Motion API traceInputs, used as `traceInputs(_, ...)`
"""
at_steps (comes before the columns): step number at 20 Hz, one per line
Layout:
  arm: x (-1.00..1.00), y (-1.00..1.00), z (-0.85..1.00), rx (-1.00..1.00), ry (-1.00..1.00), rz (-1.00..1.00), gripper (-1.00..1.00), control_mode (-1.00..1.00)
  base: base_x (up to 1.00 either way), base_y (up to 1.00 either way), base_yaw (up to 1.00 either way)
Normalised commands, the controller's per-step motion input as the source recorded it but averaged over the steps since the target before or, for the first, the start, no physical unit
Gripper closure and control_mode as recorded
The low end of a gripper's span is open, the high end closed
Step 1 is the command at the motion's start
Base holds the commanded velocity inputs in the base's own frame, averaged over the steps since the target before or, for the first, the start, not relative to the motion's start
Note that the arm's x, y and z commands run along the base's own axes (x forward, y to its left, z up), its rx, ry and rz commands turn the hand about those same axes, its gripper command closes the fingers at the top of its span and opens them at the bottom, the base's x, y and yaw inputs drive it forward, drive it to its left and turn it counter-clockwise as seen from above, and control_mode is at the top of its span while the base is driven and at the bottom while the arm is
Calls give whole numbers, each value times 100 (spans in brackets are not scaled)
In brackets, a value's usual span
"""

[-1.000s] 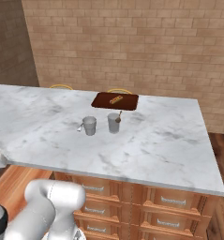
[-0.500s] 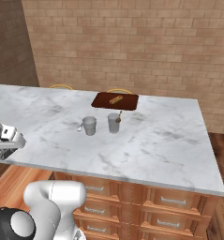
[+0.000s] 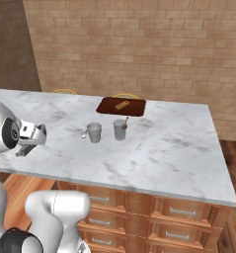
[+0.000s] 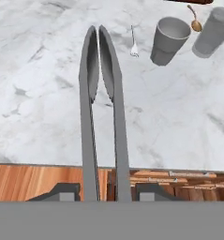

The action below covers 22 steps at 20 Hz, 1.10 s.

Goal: Take the tongs from the drawer on the left and place them on the dining counter next to the tray containing the hot dog.

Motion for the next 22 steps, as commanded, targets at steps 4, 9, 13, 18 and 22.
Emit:
traceInputs(4, 16, -100, 0, 19, -2, 3, 100, -100, 0, 0, 0)
traceInputs(9, 16, -99, 0, 20, 0, 0, 100, -100, 0, 0, 0)
traceInputs(13, 0, 0, 0, 0, 0, 0, 100, -100, 0, 0, 0)
traceInputs(18, 0, 0, 0, 0, 0, 0, 100, -100, 0, 0, 0)
traceInputs(22, 2, -6, 0, 0, 0, 0, 100, 100, 14, -54, -5)
